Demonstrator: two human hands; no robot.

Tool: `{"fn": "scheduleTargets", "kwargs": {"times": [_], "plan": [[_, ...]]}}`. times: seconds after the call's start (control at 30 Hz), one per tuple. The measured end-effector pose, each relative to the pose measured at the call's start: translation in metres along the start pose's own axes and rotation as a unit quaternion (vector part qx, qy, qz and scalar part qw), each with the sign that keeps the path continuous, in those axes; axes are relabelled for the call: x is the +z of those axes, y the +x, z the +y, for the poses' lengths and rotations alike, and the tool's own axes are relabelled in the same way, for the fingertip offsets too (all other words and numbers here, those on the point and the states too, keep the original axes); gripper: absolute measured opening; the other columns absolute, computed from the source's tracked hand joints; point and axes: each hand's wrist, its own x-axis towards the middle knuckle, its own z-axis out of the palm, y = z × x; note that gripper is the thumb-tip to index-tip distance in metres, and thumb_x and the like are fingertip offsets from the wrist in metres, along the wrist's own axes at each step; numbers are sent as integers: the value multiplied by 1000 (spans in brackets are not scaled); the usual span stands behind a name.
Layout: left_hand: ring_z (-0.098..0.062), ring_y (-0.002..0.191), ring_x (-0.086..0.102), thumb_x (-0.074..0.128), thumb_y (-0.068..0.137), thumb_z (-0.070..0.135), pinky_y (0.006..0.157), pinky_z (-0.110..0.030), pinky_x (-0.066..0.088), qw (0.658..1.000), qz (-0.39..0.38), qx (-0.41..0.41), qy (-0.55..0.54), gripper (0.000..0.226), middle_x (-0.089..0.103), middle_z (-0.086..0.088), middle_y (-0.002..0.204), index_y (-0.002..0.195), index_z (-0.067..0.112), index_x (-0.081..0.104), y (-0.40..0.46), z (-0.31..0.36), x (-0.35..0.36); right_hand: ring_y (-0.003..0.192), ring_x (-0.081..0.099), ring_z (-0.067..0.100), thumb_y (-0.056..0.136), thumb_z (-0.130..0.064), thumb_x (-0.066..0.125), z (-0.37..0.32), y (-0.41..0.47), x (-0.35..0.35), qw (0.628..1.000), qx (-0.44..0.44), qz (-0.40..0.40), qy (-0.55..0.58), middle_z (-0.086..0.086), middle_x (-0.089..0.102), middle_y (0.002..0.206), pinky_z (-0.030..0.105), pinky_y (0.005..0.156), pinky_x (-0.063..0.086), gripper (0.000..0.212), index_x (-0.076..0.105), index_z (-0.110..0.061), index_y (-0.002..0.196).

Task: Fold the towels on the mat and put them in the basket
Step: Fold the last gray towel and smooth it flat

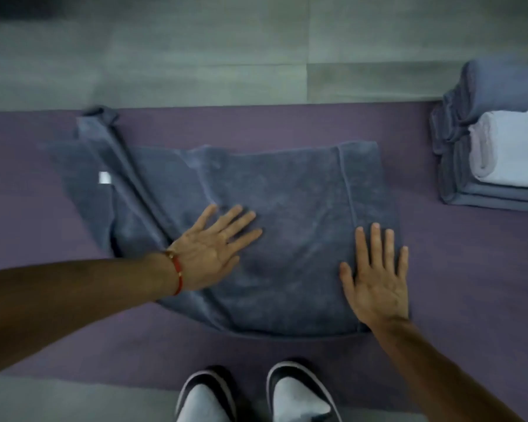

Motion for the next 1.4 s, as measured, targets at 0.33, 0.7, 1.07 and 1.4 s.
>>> {"fn": "scheduleTargets", "kwargs": {"times": [0.33,0.7,1.07,1.4], "plan": [[-32,144,20,55,91,35,110,-49,33,869,-62,-438,-221,74,24,-12,157,155,25,18,-228,-12,-53,153,-4,37,103,-56,20,-95,1,-86,982,-33,-175,-57,7,-11,167,58,121,13,69,0,-23,160],[-37,127,46,56,90,32,106,-43,41,789,1,-483,-378,60,55,-16,135,146,18,40,-251,-80,-16,134,46,23,101,-30,49,-315,-3,-121,914,-336,-220,63,2,43,152,34,112,38,51,41,-21,150],[-34,129,45,63,84,35,106,-42,40,699,90,-539,-462,41,55,-10,131,121,16,61,-207,-190,104,134,39,37,96,-35,55,-523,138,-52,952,-229,-172,106,19,29,150,48,110,40,56,38,-17,146],[-24,91,64,61,76,51,76,-36,53,324,281,-579,-694,38,70,-2,97,97,20,70,-223,-227,112,96,64,12,86,-14,64,-577,116,-31,861,-395,-85,309,6,67,111,17,90,48,26,73,-12,111]]}}
